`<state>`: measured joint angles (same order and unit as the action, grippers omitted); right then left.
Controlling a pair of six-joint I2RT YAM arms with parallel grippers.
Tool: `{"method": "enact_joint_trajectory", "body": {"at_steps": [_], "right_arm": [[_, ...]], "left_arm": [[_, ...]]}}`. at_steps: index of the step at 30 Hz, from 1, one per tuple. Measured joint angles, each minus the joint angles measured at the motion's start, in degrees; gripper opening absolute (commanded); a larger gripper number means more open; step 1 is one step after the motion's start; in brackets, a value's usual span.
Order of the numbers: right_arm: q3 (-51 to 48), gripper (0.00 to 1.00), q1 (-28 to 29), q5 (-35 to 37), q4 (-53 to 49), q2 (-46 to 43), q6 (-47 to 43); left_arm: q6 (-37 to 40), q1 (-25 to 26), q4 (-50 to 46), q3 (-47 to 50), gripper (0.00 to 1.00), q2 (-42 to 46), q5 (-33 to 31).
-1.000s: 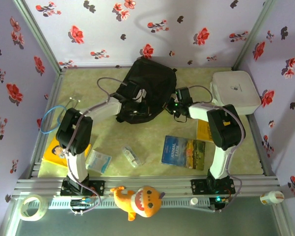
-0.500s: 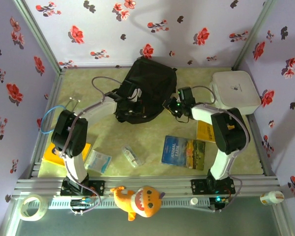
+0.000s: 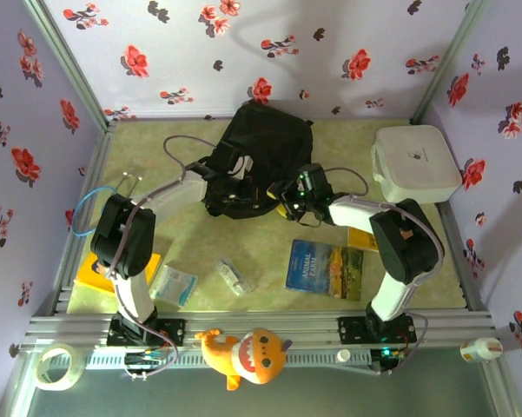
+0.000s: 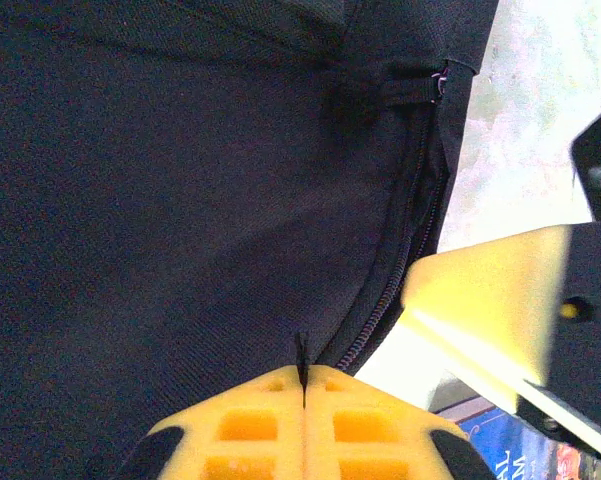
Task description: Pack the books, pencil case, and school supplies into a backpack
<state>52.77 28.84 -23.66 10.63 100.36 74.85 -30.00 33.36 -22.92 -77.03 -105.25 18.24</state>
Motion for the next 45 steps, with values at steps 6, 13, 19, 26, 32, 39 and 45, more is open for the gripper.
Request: {"method": "enact_joint_trajectory", "body": {"at_steps": [6, 13, 19, 26, 32, 39, 45], "right_arm": [[1.8, 0.55, 0.2, 2.1, -2.2, 2.9, 0.8], [5.4, 0.49, 0.2, 4.0, -3.4, 6.0, 0.8], [5.4, 0.32, 0.2, 5.7, -5.7, 6.0, 0.3], [6.4, 0.18, 0.2, 8.1, -9.3, 5.9, -1.7], [8.4, 0.16, 0.2, 13.1, -15.1, 5.3, -4.9], [9.3, 0.15, 0.2, 17.4, -19.1, 4.5, -8.3], [10.9, 0.14, -0.5, 17.4, -20.1, 5.3, -11.8]], "left_arm": [[0.0, 0.0, 0.2, 0.1, 0.0, 0.0, 0.0], [0.0, 0.0, 0.1, 0.3, 0.0, 0.0, -0.1], [0.0, 0.0, -1.0, 0.3, 0.0, 0.0, -0.7], [1.6, -0.2, -8.8, -1.7, 0.0, 0.0, -3.6], [2.3, -1.0, -15.0, -2.2, 0.0, 0.9, -8.6], [2.6, -4.0, -18.0, 0.3, 0.0, 4.8, -12.6], [2.6, -4.5, -18.1, 0.3, 0.0, 5.0, -13.1]]}}
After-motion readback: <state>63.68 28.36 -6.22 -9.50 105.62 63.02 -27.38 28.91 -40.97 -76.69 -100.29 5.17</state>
